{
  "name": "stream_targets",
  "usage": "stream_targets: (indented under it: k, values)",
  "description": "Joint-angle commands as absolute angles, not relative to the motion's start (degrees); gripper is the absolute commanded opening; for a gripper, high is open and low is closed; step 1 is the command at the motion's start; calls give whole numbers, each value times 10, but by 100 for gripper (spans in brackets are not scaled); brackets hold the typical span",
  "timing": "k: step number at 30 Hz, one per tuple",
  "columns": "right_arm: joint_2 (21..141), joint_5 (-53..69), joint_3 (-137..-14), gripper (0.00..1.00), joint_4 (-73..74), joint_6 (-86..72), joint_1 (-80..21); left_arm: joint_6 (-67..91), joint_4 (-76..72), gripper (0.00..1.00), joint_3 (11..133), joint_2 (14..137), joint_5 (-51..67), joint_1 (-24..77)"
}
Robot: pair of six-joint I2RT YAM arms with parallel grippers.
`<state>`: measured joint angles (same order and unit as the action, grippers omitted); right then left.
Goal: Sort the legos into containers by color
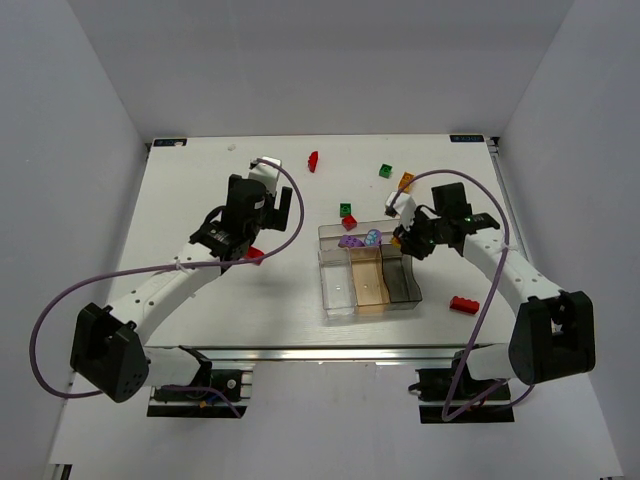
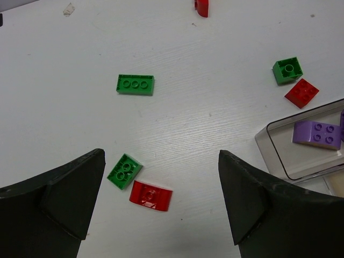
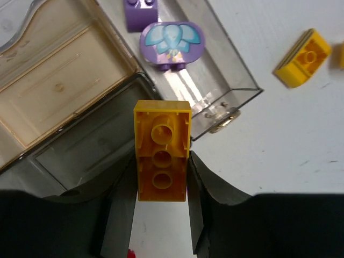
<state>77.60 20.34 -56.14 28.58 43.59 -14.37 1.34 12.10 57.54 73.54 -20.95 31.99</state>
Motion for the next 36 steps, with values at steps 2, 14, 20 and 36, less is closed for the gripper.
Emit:
stream_targets:
  k: [2,14,20,36]
  values:
    - [767,207,-532,7,299,422,-149,11,125,96,578,730,-212,321]
    - [771,236,-504,59,328,425,-170,13,129,96,583,729,-202,321]
    - [764,244,-531,62,332,398,-166,13,131,96,584,722,-199,321]
    - [1015,76,-797,89,238,137,-144,7,129,96,583,719,-208,321]
